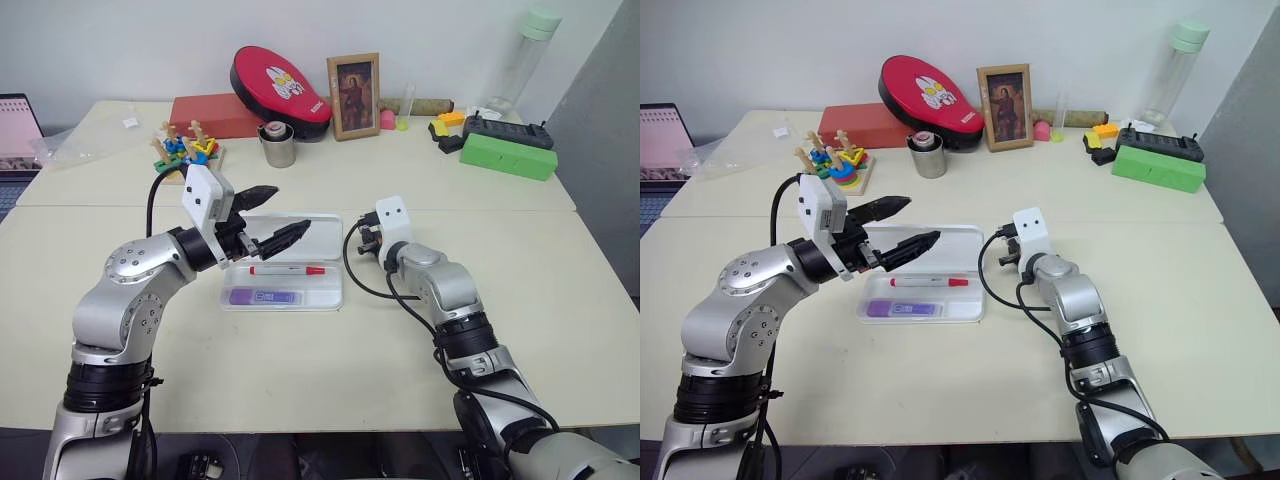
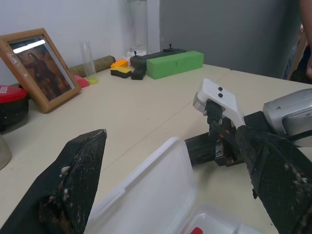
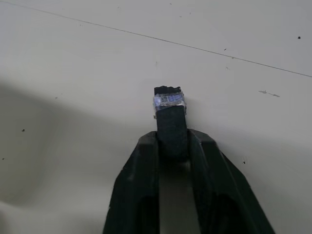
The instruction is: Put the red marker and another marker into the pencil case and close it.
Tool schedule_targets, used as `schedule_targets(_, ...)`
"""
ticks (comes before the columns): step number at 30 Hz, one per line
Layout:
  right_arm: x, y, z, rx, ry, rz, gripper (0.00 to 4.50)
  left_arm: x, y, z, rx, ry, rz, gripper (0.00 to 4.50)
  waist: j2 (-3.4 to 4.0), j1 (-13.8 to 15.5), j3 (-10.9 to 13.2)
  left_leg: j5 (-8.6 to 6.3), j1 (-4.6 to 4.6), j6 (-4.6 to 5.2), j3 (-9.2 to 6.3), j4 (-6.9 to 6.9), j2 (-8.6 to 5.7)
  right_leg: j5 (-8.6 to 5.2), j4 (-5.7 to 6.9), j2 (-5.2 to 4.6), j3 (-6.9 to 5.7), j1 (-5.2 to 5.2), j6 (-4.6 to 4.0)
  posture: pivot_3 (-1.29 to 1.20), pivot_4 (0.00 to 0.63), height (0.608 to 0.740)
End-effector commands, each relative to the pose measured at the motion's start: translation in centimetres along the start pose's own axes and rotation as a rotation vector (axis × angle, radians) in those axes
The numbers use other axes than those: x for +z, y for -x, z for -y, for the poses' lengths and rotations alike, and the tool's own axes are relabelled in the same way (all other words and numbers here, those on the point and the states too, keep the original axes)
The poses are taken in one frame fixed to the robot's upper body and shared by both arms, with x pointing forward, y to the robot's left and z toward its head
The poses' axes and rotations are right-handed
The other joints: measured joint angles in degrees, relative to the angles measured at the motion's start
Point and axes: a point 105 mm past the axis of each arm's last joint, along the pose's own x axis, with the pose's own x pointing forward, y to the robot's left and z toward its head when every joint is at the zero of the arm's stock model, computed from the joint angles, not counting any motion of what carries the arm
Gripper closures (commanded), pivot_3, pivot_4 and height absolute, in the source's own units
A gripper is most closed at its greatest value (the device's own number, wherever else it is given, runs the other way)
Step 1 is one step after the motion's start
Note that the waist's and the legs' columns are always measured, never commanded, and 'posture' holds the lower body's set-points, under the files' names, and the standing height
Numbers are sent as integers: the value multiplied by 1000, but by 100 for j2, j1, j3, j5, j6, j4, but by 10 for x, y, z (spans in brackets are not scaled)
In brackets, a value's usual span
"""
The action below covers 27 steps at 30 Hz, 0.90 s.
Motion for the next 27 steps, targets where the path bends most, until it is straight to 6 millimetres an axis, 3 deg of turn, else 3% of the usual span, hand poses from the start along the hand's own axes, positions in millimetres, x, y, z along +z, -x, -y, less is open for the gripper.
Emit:
schedule_targets(1,23,5,8,-12,-21,111,4234,17,-4,1,0,-55,53,0,0,5,0,0,0,0,0,0,0,0,0,0,0,0,0,0,150,740)
schedule_targets(6,61,21,21,27,62,309,4236,22,-8,3,-8,-61,77,0,0,13,0,0,-1,0,0,0,-1,0,-2,-1,0,1,0,0,150,740)
schedule_targets(9,104,52,19,227,16,511,4236,26,0,7,-41,-52,68,0,1,24,1,0,0,0,0,0,-1,0,-2,0,0,1,0,0,150,740)
schedule_targets(11,113,74,1,423,54,551,4236,21,8,7,-50,-56,26,0,1,4,1,0,-1,0,0,-1,0,0,-2,0,0,0,0,0,150,740)
schedule_targets(13,99,95,-26,638,177,499,4236,12,20,5,-47,-65,-34,0,3,-16,2,0,1,1,0,-5,1,-1,-2,0,0,1,0,0,150,740)
schedule_targets(15,69,113,-51,830,313,381,4236,2,34,1,-30,-84,-106,0,3,-27,2,-1,3,1,0,-8,3,-3,-3,1,-1,1,-2,0,150,740)
schedule_targets(17,40,117,-65,914,383,251,4236,-11,51,-5,1,-104,-184,0,3,-46,2,-1,5,2,-1,-8,4,-6,-4,1,-4,4,-5,0,150,740)
schedule_targets(22,7,106,-77,928,461,103,4236,-18,71,-2,11,-98,-245,0,3,-58,3,-1,5,1,2,3,3,-16,-4,0,3,2,18,0,150,740)
schedule_targets(27,-8,79,-87,869,488,36,4236,-24,80,13,-8,-77,-276,0,-1,-65,1,0,6,0,2,7,3,-16,-3,0,4,3,27,0,150,740)
